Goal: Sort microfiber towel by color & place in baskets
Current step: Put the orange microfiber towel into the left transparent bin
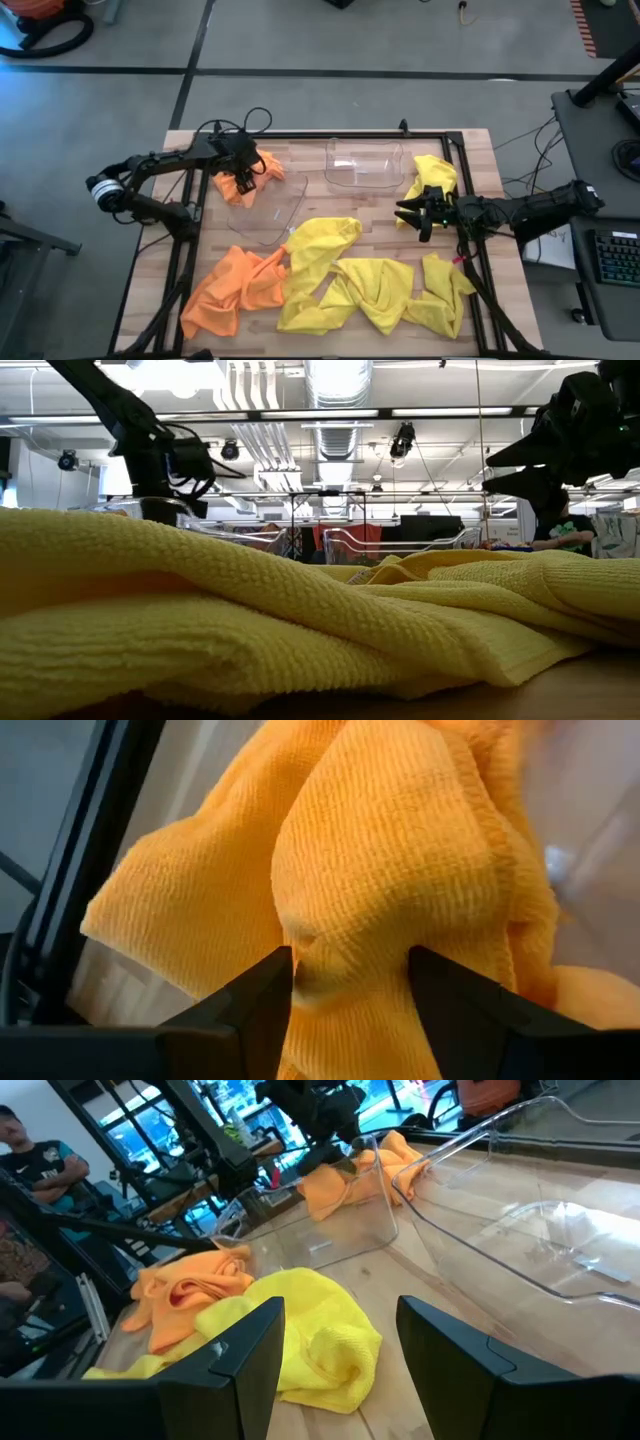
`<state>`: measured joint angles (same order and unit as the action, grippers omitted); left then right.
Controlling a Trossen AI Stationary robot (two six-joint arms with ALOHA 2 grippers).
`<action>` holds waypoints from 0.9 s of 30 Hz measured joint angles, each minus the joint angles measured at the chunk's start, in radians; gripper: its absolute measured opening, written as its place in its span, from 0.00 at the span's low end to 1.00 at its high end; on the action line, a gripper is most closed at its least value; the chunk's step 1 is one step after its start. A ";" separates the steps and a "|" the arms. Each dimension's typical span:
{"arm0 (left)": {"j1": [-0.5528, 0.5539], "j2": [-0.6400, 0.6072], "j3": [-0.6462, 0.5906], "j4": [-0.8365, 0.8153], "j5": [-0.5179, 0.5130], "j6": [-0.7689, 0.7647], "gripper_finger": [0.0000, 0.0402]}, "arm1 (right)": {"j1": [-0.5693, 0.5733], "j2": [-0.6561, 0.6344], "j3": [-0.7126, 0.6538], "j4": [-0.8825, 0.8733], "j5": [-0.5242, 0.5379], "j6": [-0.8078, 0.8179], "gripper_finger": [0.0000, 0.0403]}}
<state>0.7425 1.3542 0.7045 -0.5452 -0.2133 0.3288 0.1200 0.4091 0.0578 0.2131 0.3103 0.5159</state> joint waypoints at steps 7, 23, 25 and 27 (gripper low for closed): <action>0.001 0.057 0.000 0.005 -0.005 0.004 0.11 | 0.000 0.000 0.000 0.000 0.000 0.000 0.47; 0.006 -0.036 0.001 0.016 -0.040 0.029 0.00 | 0.000 0.000 0.000 0.001 0.000 0.000 0.47; 0.006 -0.074 0.012 0.011 -0.067 0.028 0.00 | 0.000 0.000 0.000 0.001 0.000 0.006 0.47; 0.006 -0.117 0.028 0.013 -0.070 0.028 0.00 | 0.000 0.000 0.000 0.001 0.000 0.008 0.47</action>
<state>0.7483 1.2375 0.7324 -0.5322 -0.2832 0.3566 0.1203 0.4091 0.0578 0.2140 0.3099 0.5236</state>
